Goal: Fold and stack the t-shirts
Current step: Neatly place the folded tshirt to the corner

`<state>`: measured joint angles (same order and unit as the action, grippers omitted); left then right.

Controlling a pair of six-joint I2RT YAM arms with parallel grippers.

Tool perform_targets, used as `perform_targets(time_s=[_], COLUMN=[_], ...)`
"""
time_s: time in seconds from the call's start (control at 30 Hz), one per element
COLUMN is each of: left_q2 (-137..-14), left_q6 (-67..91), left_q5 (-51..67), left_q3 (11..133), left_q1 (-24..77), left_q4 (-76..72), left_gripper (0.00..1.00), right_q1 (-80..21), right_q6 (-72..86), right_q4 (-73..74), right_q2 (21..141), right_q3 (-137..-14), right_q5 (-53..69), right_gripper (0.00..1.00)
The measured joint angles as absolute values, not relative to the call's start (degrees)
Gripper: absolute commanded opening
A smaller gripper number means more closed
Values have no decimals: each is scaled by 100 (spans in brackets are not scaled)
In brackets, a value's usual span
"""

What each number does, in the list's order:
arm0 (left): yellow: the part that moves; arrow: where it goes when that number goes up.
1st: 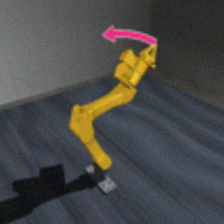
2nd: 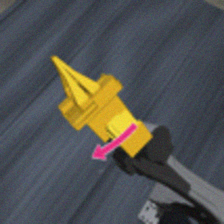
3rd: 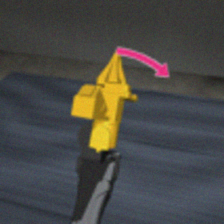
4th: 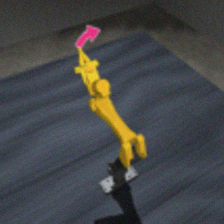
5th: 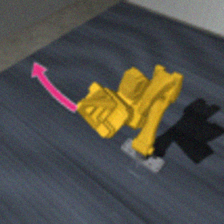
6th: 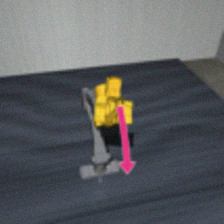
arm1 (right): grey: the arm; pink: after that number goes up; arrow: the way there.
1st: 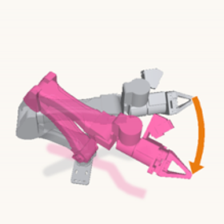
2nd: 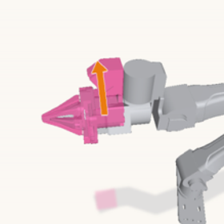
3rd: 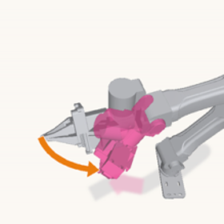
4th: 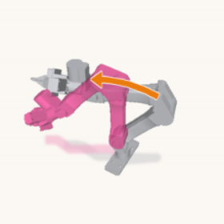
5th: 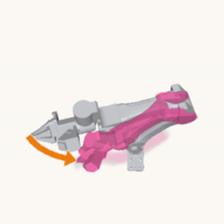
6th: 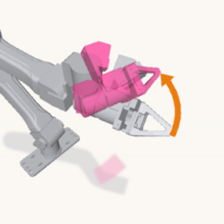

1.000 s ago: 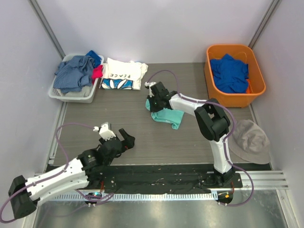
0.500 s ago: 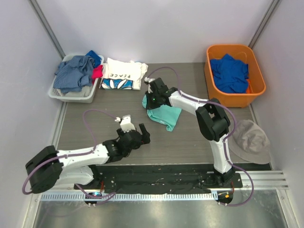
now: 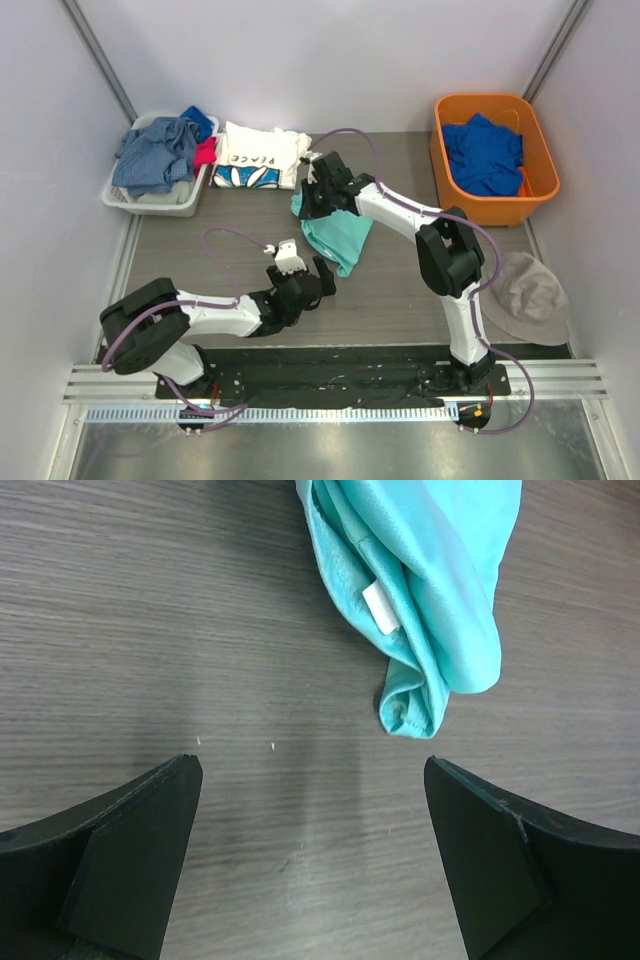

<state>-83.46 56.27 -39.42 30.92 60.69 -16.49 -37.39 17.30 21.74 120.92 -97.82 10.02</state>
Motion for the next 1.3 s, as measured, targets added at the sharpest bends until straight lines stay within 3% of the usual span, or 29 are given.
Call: perform_targets(time_s=[0.67, 1.3], left_q2=[-9131, -10040], left_q6=[6040, 6366], left_q5=[-4156, -4211], left_q3=[2943, 3055], left_q1=[5911, 5653], left_q4=[-4062, -4654], left_gripper=[100, 100], right_q1=[-3717, -3695], right_q6=[1798, 1817], right_q4=[2285, 2456], right_q2=[12381, 12381], right_q3=[-9981, -10084], right_q5=[1221, 1326], right_gripper=[1, 1])
